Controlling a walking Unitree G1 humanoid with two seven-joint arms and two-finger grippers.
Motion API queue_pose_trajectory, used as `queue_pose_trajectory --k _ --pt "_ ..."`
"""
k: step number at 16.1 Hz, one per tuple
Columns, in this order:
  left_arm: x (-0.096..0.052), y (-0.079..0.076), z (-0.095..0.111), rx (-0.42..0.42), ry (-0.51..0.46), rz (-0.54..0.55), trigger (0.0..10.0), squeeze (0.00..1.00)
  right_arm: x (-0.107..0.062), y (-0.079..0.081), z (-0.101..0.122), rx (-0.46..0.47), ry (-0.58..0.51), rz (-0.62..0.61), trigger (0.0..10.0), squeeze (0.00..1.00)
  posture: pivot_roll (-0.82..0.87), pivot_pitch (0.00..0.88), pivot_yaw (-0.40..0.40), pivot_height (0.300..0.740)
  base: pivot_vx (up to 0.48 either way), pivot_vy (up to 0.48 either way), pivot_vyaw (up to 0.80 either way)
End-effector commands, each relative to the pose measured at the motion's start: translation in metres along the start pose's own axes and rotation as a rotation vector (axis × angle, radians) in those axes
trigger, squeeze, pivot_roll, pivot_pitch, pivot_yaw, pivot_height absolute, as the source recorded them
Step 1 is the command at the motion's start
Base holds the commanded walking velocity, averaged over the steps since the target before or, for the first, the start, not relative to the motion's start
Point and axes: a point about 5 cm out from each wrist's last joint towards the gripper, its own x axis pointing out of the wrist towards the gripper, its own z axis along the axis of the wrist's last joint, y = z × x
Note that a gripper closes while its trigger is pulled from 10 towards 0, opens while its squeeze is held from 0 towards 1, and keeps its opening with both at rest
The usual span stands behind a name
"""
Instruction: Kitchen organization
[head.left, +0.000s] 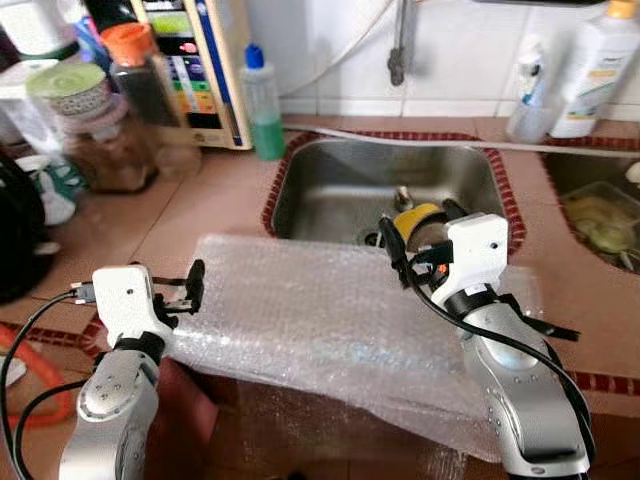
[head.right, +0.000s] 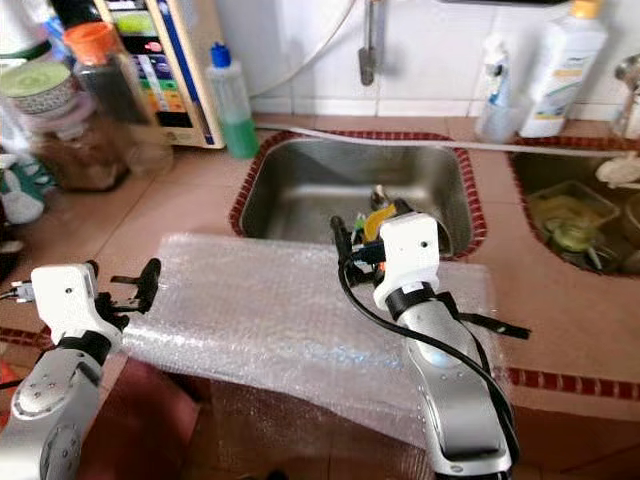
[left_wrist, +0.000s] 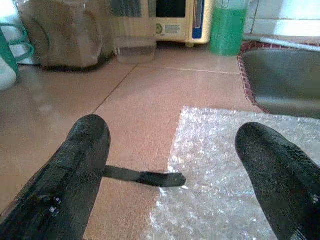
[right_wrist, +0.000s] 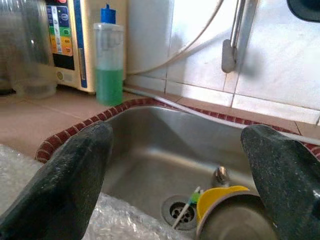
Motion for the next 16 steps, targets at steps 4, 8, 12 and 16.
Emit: queue_pose_trajectory --k 4,8,12,16 --pt "0.0028 0.0021 0.0027 0.013 -0.016 0.02 10.0 0.0 0.0029 -0.0006 0.0003 0.001 0.004 0.011 10.0 0.0 -0.2 0.078 0.109 0.74 0.0 0.0 0.0" --pt "0.0033 0.0006 0.0018 0.016 -0.015 0.02 10.0 0.0 0.0036 -0.0007 0.0003 0.001 0.006 0.013 10.0 0.0 -0.2 0.078 0.107 0.74 0.0 0.0 0.0" --pt "0.0027 -0.0006 0.001 0.014 -0.012 0.019 10.0 0.0 0.0051 -0.0002 0.0005 0.0 0.005 0.016 10.0 0.0 -0.2 0.082 0.105 0.74 0.0 0.0 0.0" --pt "0.0018 -0.0005 0.0007 0.015 -0.01 0.017 10.0 0.0 0.0059 0.0006 0.0006 0.002 0.005 0.014 10.0 0.0 -0.2 0.084 0.108 0.74 0.0 0.0 0.0"
